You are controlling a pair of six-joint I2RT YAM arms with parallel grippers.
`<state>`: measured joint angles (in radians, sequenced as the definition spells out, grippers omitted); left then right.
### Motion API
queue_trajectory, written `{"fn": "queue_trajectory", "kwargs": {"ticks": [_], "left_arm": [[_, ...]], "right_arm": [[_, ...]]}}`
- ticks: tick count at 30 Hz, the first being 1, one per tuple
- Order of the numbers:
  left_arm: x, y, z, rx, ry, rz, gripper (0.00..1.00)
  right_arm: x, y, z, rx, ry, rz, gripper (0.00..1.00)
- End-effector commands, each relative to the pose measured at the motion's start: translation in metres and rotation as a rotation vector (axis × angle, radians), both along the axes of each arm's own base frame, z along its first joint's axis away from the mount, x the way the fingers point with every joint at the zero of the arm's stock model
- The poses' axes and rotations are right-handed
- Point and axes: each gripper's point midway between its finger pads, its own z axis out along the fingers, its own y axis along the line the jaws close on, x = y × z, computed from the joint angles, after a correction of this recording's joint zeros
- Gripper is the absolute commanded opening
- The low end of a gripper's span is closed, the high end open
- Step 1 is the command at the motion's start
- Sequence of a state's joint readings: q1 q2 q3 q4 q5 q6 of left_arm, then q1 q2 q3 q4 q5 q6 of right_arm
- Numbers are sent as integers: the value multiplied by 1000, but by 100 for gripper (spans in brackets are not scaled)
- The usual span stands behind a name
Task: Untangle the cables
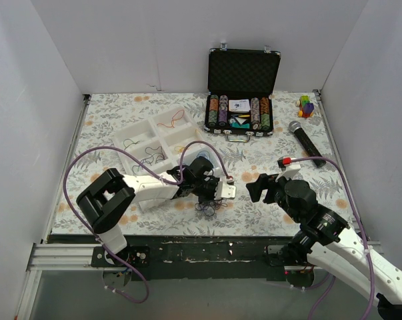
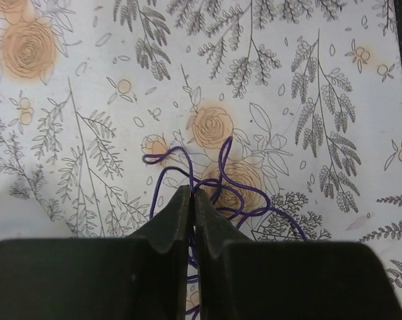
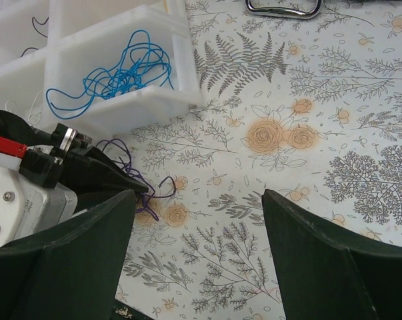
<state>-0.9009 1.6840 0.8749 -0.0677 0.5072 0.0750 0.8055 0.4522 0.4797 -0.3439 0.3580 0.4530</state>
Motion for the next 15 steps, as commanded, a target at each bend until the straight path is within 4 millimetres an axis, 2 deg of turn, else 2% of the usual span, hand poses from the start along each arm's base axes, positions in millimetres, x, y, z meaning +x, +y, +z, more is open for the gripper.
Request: {"fn": "queue_trajectory", "kwargs": {"ticks": [1,4,9,12,15], "left_arm": [[17,-22,60,-85,-71,1,0],[27,-31,107,-129,-103,34,0],[26,-32,183,-246,-117,92,0],[21,-28,204,-290,-95,120,0],[17,-28,214,-321,-49,160,0]], "right_arm": [[3,0,9,14,-26,-11,85],[4,3,12,23,-30,-1,85],[2,12,21,72,-50,41,86],[-5,24,33,132,-83,113,87],[-13,35,47,202,-133,191,88]]}}
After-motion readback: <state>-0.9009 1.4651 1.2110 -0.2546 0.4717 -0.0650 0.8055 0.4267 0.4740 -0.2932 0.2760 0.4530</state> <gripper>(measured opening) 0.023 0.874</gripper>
